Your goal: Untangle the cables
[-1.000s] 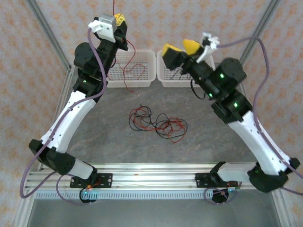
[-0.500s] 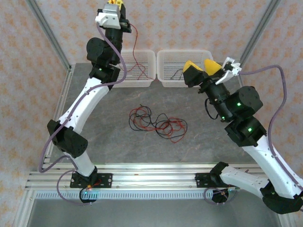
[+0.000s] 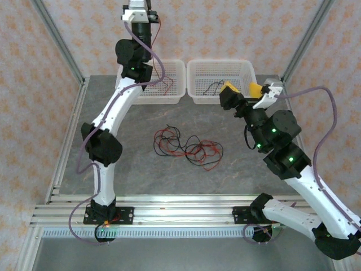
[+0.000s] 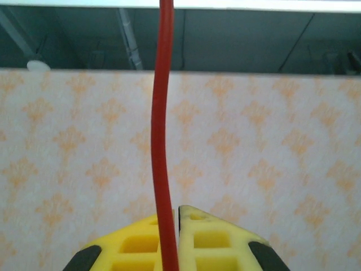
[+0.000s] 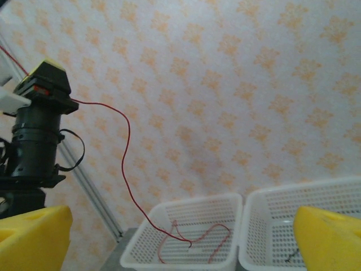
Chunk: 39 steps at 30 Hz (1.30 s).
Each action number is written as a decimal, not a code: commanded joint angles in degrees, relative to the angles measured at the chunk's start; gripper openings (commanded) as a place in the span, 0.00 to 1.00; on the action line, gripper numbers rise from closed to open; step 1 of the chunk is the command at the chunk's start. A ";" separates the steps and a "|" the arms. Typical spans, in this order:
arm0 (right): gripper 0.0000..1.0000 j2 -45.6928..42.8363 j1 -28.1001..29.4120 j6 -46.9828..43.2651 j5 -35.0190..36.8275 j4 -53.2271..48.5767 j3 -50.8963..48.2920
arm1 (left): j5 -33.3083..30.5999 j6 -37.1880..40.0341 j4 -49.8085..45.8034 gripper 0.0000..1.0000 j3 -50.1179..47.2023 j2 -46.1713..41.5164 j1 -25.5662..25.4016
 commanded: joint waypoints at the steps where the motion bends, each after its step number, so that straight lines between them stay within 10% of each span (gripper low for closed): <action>1: 1.00 1.32 -0.55 -2.88 2.10 2.52 -2.86 | -1.41 -2.90 6.67 0.00 1.62 4.22 2.28; 22: 0.96 3.68 -2.68 3.71 -3.08 -4.96 -7.30 | -15.27 -5.44 6.09 0.00 -36.79 1.89 4.75; 39: 0.95 -2.12 -2.68 6.54 -3.82 -14.02 -6.83 | -12.06 -9.22 -53.85 0.00 -8.13 14.05 4.90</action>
